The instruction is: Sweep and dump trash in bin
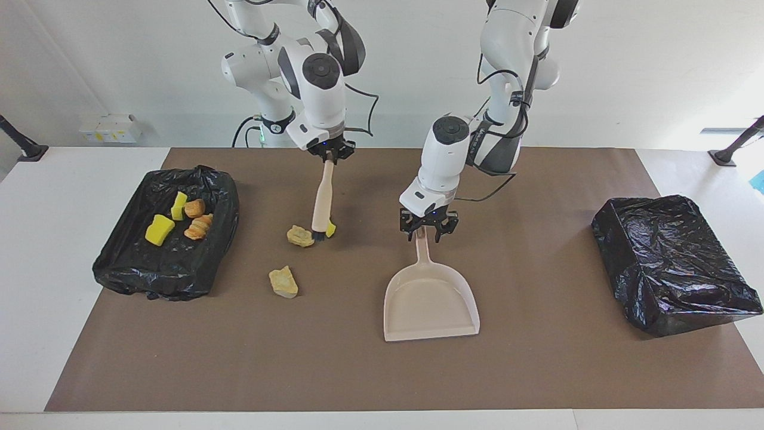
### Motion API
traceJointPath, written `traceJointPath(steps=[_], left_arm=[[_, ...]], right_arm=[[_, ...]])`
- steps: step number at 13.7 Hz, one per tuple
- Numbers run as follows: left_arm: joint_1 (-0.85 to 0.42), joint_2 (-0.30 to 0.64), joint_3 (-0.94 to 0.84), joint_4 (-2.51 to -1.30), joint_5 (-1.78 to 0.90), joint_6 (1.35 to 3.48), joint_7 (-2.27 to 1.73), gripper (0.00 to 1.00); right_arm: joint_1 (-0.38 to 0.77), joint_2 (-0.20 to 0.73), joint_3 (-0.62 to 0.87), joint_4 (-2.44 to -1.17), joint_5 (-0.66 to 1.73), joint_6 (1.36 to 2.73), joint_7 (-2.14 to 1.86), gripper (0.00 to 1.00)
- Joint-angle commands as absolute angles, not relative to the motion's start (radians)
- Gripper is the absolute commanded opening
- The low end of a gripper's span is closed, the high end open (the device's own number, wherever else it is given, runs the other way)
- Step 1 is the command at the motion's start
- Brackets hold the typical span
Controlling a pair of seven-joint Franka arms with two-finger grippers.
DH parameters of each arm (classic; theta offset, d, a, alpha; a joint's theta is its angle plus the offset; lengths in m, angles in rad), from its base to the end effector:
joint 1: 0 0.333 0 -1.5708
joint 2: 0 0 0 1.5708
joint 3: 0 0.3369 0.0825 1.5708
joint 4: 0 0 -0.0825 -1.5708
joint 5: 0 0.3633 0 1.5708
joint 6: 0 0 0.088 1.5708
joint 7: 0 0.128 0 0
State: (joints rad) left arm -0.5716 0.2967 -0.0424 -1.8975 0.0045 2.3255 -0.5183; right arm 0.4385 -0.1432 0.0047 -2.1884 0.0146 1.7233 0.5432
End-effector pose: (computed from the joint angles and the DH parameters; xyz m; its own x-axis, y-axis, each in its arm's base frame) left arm 0.5115 -0.3584 0.3707 0.9898 -0.0912 0.1096 -0.0995 -0.9924 0.0726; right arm 0.3944 0.1891 0.4364 0.9530 -0.1220 -0.2772 -0.0816 -0.9849 0.1530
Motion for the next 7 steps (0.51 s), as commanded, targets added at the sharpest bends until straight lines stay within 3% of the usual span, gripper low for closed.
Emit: traceJointPath(steps=[1, 2, 3, 5, 7], left_arm=[[-0.587, 0.265, -0.032, -1.945, -0.005, 2.353, -0.509, 0.53], [-0.592, 0.264, -0.032, -1.945, -0.005, 2.349, -0.509, 0.37], [-0.592, 0.265, -0.031, -1.942, -0.005, 2.347, -0.503, 0.28], [-0.591, 0.267, -0.029, -1.936, -0.003, 2.352, -0.503, 0.22], [-0.591, 0.268, -0.029, -1.934, -0.002, 2.352, -0.502, 0.04]], right_arm=[[0.373, -0.184, 0.02, -2.224, -0.095, 1.646, 0.436, 0.0], [0.351, -0.202, 0.02, -2.247, -0.141, 1.637, 0.401, 0.0], [0.332, -0.216, 0.02, -2.272, -0.159, 1.644, 0.378, 0.0], [0.269, -0.216, 0.021, -2.298, -0.16, 1.695, 0.365, 0.0], [0.215, -0.244, 0.018, -2.367, -0.16, 1.748, 0.258, 0.0]])
